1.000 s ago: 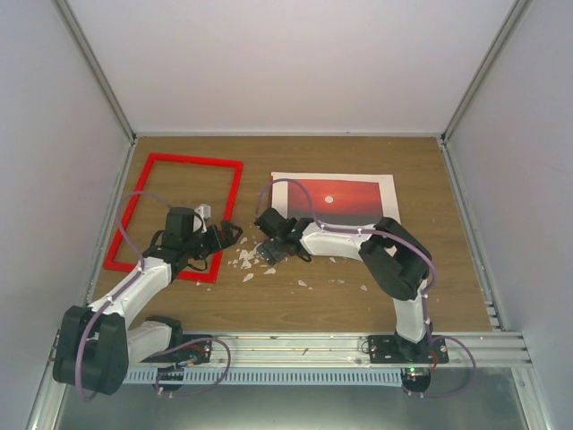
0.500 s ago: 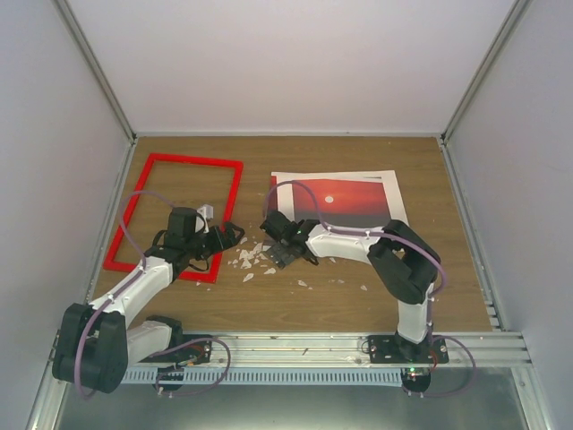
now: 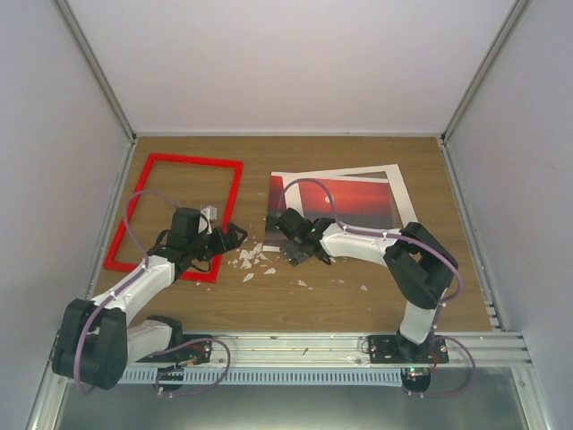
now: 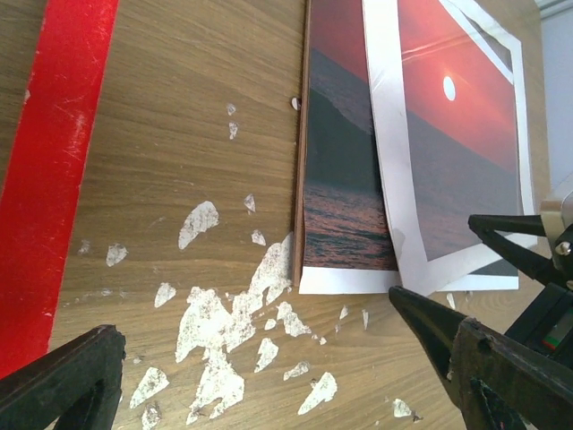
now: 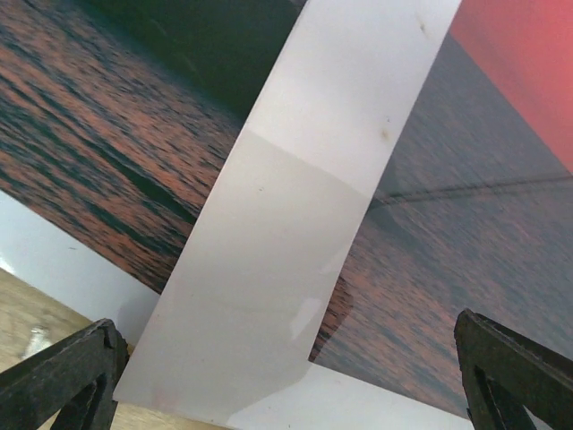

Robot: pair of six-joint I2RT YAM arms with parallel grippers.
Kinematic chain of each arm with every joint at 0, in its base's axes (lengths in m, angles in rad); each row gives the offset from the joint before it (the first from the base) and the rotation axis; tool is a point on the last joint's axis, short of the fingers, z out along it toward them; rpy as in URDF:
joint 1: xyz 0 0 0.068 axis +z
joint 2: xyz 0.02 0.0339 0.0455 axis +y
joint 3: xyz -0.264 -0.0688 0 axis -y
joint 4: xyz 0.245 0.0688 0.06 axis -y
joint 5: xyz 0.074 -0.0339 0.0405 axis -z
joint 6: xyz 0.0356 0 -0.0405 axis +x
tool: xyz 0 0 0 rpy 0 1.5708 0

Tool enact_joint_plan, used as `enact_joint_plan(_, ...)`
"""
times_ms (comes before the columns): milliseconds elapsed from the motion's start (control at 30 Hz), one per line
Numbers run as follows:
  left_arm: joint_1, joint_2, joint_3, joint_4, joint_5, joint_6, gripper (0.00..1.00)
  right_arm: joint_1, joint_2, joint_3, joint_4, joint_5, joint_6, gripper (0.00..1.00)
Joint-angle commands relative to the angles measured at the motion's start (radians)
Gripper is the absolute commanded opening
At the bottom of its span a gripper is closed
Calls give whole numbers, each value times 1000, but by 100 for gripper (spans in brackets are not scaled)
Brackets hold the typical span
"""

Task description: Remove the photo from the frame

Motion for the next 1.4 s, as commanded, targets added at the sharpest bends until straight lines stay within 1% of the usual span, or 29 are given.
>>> enact_joint_plan(0, -15, 19, 20, 54, 1, 3, 99, -31, -51, -38, -2, 35, 21, 100)
enact_joint_plan(567, -63, 79, 52, 68, 9, 3, 99, -128, -137, -141, 5, 44, 26, 100)
enact_joint_plan(767, -65, 112, 67, 82, 45, 13, 99, -144, -177, -151, 20, 22, -14, 100)
enact_joint_plan(867, -65, 136, 79, 90, 63, 16, 99, -134, -206, -156, 56, -22, -65, 100)
enact_joint_plan(1033, -63, 167, 96, 115, 95, 9, 99, -69, -232, -164, 168, -99, -174, 100)
enact_joint_plan(1200, -53, 195, 109, 127, 132, 3, 99, -19, -206, -162, 276, -159, -267, 100)
enact_joint_plan(1367, -44, 203, 113, 127, 134, 0, 99, -5, -158, -157, 336, -180, -326, 100)
